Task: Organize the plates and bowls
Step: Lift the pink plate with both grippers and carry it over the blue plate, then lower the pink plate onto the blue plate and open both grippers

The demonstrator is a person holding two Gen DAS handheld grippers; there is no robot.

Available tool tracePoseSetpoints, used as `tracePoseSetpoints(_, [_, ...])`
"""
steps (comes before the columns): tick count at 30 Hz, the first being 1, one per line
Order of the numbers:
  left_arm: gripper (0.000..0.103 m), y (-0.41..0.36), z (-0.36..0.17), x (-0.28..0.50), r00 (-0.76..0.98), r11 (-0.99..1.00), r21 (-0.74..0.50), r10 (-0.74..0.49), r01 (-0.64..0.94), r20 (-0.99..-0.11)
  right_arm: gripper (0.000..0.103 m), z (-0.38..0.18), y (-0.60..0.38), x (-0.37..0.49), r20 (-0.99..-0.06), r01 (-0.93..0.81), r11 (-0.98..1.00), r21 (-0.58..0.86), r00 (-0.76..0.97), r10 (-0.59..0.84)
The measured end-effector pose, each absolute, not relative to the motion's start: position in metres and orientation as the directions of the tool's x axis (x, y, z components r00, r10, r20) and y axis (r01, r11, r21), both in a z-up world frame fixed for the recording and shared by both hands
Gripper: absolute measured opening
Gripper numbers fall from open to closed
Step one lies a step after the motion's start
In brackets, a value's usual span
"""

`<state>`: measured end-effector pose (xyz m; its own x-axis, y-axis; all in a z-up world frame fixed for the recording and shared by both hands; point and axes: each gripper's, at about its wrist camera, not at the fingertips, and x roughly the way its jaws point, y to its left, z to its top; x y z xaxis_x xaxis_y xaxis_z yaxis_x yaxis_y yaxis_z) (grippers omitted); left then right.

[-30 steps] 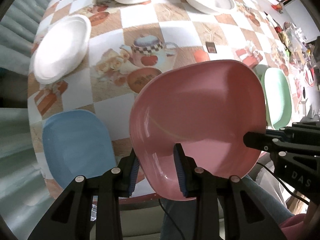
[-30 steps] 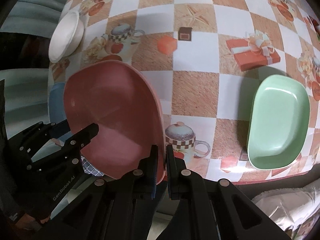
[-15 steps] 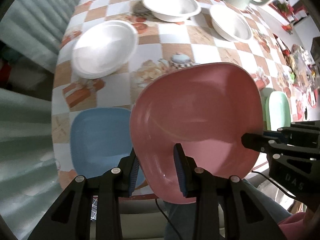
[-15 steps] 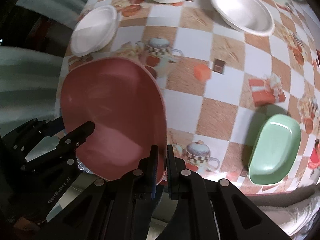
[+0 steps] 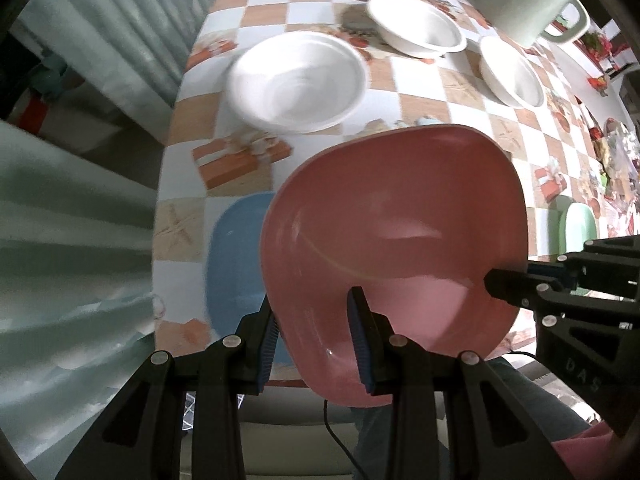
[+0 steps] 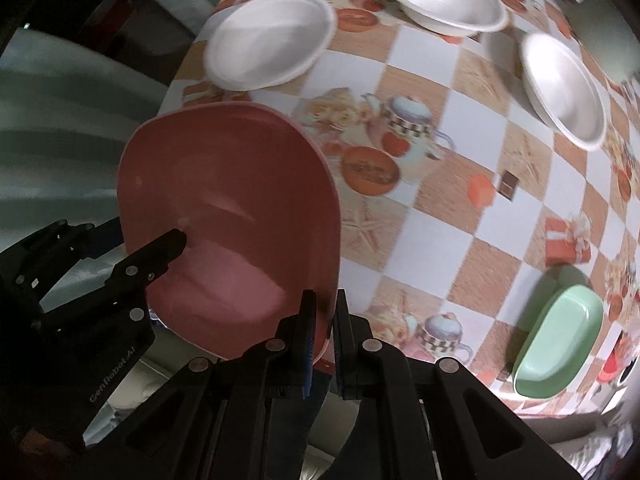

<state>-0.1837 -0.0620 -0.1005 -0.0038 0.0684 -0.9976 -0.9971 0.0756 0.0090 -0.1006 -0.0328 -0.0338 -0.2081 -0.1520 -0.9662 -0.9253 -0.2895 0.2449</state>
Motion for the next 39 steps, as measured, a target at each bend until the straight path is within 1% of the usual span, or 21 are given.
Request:
tracePoseSetpoints(8, [0.036,-0.064,-0.103,-0.222,-0.038,0.008,0.039,0.067,-0.999,-0.997,0.010,-0.038,-0.037,-0.146,-0.963,-0.893,-0.374,0.251,-0.194,-0.185])
tracePoseSetpoints(16, [0.036,-0.066,-0.113,-0.239,-0.067,0.014,0.068,0.055,-0.998,-0.996,0.010,-0.058,-0.045,-0.166,-0.956,-0.884,-0.389,0.258,-0.175,-0.234])
tracePoseSetpoints(24, [0.036,-0.061,-0.128,-0.246,-0.074,0.022,0.075,0.034,-0.997,-0.997,0.010,-0.080,-0.049,-0.166,-0.950,-0.894,-0.368,0.256,-0.162,-0.266])
tracePoseSetpoints(34, [0.037,-0.047,-0.144,-0.236,-0.112,0.103,0.114,0.030,-0.988,-0.993,0.011,-0.107,-0.040,-0.167,-0.940,-0.920,-0.302,0.251,-0.158,-0.301])
tracePoseSetpoints(39, [0.037,-0.044,-0.149,-0.234,-0.107,0.121,0.110,0.026,-0.987,-0.994,0.011,-0.122,-0.043,-0.166,-0.939,-0.928,-0.279,0.247,-0.158,-0.306])
